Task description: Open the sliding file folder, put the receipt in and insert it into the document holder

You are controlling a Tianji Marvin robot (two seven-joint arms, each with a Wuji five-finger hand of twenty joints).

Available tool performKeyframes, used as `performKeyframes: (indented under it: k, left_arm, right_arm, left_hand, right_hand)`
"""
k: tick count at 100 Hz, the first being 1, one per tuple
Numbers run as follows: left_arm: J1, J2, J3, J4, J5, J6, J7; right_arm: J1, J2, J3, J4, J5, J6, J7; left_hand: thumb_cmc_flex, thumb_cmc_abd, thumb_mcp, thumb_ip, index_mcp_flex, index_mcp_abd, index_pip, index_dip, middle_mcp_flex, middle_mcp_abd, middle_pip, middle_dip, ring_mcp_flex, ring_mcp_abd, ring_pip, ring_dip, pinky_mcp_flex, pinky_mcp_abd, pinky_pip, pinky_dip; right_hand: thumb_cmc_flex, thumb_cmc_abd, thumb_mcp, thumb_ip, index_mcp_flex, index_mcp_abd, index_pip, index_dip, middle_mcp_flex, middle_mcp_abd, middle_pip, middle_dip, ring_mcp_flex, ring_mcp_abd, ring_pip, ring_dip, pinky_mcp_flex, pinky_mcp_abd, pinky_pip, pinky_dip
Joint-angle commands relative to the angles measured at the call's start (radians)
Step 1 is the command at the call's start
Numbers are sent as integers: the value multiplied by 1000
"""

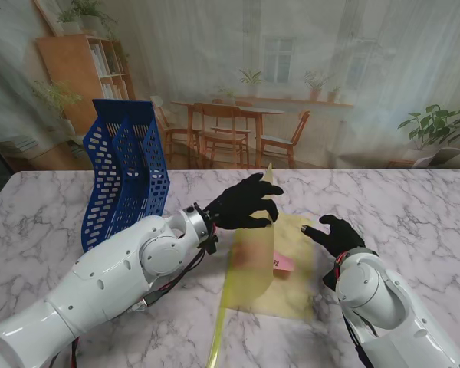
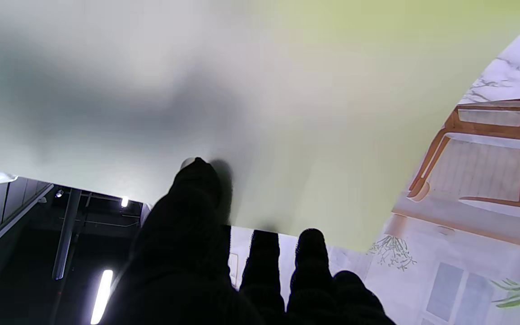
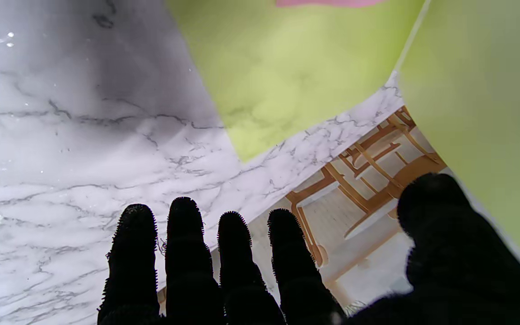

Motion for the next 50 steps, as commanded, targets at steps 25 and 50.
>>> performKeyframes:
  k: [25, 50]
  left_arm:
    - [14, 10, -34, -39, 19, -14, -10]
    - [8, 18, -54, -69, 29, -27, -30]
  right_arm:
    - [36, -17, -22, 51, 33, 47, 2]
    - [40, -19, -21, 50, 55, 69, 6]
  left_hand:
    - [31, 43, 2, -13, -2, 29, 87, 10, 23, 10, 8, 16, 9, -6, 1, 5, -19, -14, -5, 11]
    - [30, 43, 1, -13, -1, 27, 85, 11, 24, 9, 7, 15, 9, -8, 0, 5, -19, -15, -5, 13]
  right_hand:
    - [-40, 52, -73, 3, -35, 36, -26, -12, -18, 32, -16, -8, 15, 16, 41, 16, 25, 13, 81, 14]
    - [-38, 68, -103, 7, -37, 47, -51, -16, 0, 44, -40, -17, 32, 20, 47, 9, 38, 14, 120, 5]
